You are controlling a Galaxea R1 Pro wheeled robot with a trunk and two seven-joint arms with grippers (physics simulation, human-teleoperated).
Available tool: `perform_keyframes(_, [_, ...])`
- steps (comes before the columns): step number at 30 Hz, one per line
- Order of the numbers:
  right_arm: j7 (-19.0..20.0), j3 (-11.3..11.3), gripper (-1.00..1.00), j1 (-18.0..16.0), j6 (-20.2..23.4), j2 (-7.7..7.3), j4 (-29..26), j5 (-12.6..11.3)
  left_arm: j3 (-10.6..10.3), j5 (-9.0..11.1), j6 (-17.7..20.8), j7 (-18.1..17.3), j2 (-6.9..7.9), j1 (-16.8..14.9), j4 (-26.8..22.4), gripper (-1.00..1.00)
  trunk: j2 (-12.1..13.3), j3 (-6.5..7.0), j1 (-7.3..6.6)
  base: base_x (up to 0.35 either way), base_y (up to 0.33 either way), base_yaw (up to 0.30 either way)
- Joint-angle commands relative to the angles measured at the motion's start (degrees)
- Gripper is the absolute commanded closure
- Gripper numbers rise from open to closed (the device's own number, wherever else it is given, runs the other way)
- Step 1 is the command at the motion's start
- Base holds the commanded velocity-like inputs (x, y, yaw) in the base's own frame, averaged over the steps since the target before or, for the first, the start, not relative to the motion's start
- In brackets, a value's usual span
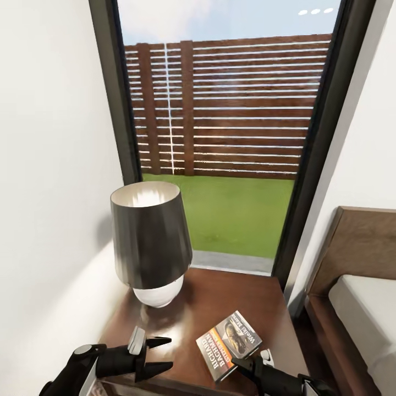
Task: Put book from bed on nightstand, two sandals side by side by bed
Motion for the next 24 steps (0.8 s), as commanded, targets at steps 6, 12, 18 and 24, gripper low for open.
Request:
perform_keyframes(6, [0.12,-0.28,1.0,0.0,0.45,0.01,0.0,0.05,0.15,-0.34,0.45,-0.32,-0.05,-0.03,-0.05,-1.0,-0.02,-0.06,0.01,0.248,0.0,0.0])
perform_keyframes(12, [0.11,-0.28,1.0,-0.06,0.46,0.01,0.0,0.05,0.14,-0.34,0.45,-0.3,-0.05,-0.03,-0.05,-1.0,-0.02,-0.06,0.01,0.059,0.0,0.0])
perform_keyframes(18, [0.11,-0.28,1.0,-0.03,0.44,0.01,0.0,0.07,0.14,-0.34,0.45,-0.31,-0.05,-0.03,-0.05,-1.0,-0.02,-0.06,0.01,0.109,0.0,0.0])
perform_keyframes(24, [0.05,-0.28,1.0,-0.03,0.38,0.01,0.0,0.07,0.19,-0.34,0.45,-0.32,-0.05,-0.03,-0.05,-1.0,-0.02,-0.06,0.01,0.007,0.0,0.0])
